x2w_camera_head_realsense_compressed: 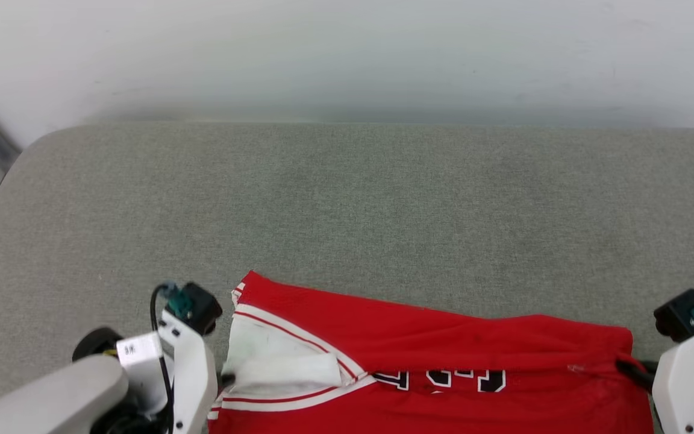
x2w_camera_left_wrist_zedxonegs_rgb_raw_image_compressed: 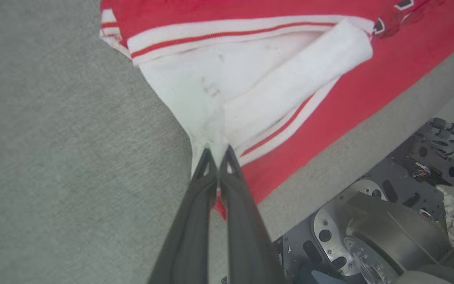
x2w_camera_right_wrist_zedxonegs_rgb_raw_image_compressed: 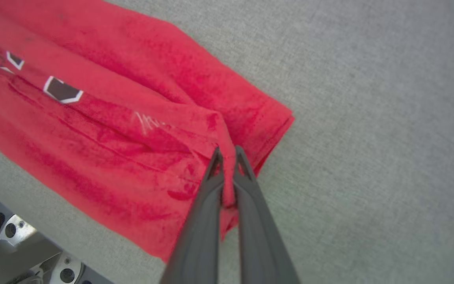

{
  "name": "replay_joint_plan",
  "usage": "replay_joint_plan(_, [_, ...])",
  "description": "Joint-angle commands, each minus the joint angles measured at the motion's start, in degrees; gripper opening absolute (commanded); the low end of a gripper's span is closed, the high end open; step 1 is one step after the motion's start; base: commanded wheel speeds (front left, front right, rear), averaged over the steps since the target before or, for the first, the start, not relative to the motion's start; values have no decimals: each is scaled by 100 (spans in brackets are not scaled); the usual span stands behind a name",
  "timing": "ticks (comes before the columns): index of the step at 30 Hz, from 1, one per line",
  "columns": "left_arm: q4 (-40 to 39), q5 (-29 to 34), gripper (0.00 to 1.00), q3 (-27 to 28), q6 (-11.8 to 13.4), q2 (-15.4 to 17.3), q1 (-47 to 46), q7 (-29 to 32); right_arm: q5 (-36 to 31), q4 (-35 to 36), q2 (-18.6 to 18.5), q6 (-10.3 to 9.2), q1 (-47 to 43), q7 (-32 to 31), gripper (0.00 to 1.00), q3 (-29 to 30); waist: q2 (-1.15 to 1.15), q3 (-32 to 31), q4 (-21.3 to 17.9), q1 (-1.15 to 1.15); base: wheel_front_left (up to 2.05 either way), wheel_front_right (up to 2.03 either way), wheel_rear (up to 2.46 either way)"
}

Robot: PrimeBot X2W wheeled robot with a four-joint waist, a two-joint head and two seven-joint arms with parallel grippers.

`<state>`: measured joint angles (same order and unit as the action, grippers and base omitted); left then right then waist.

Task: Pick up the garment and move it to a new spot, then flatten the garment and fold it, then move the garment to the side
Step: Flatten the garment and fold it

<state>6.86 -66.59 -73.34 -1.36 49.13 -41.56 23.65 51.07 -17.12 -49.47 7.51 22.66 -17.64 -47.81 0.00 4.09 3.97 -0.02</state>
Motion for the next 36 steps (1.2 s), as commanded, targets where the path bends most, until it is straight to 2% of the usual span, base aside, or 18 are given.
replay_joint_plan(1, [-20, -21, 0, 6, 55, -3, 185, -31, 37, 18, 42, -3, -186, 45, 0, 56, 0, 11, -7, 2, 0, 0, 0])
replay_joint_plan(8, [230, -70, 0, 2, 83, -137, 779, -221, -195, -57, 176, -3, -710, 35, 0, 215, 0, 122, -33, 2, 0, 0, 0])
replay_joint_plan(9, [285, -32, 3, 5, 78, -174, 819, -271, -205, -79, 220, -3, -744, 37, 0, 253, 0, 129, -41, 2, 0, 0, 0])
replay_joint_plan(10, [327, 32, 69, 3, 94, -213, 848, -354, -258, -108, 247, -3, -755, 51, 24, 295, 0, 128, -48, 2, 0, 0, 0])
replay_joint_plan(11, [360, 27, 100, 29, 134, -252, 887, -457, -304, -138, 281, -4, -753, 79, 91, 367, 0, 123, -56, 2, 0, 0, 0])
replay_joint_plan(12, [373, 51, 100, 53, 151, -273, 925, -563, -319, -133, 331, -4, -747, 116, 100, 438, 0, 107, -70, 2, 0, 0, 0])
replay_joint_plan(16, [321, 372, 100, 106, 284, -279, 941, -1071, -288, 71, 299, -3, -871, 266, 100, 767, 0, -22, -45, 2, 0, 0, 0])
replay_joint_plan(19, [266, 658, 100, 258, 588, -287, 976, -1669, -383, 272, 198, -4, -994, 495, 100, 1182, 0, -116, -34, 2, 0, 0, 0])
replay_joint_plan(23, [161, 918, 100, 615, 1134, -345, 1104, -2701, -372, 495, 207, -5, -1238, 771, 100, 1959, 0, -185, -40, 2, 0, 0, 0])
replay_joint_plan(27, [190, 1085, 100, 940, 1625, -445, 1330, -3602, -440, 465, 374, -4, -1528, 951, 100, 2744, 0, -173, -37, 2, 0, 0, 0])
replay_joint_plan(31, [229, 1316, 100, 1446, 2053, -626, 1560, -3866, -205, 332, 708, -3, -1825, 874, 100, 3348, 0, -106, -3, 2, 0, 0, 0])
replay_joint_plan(34, [75, 1813, 100, 2120, 2336, -873, 1791, -3889, -38, 238, 914, -3, -2035, 692, 100, 3560, 0, -40, 48, 2, 0, 0, 0])
replay_joint_plan(36, [3, 2228, 100, 2554, 2430, -1024, 2065, -3888, 134, 188, 1050, -3, -2139, 515, 100, 3619, 0, 6, 78, 2, 0, 0, 0])
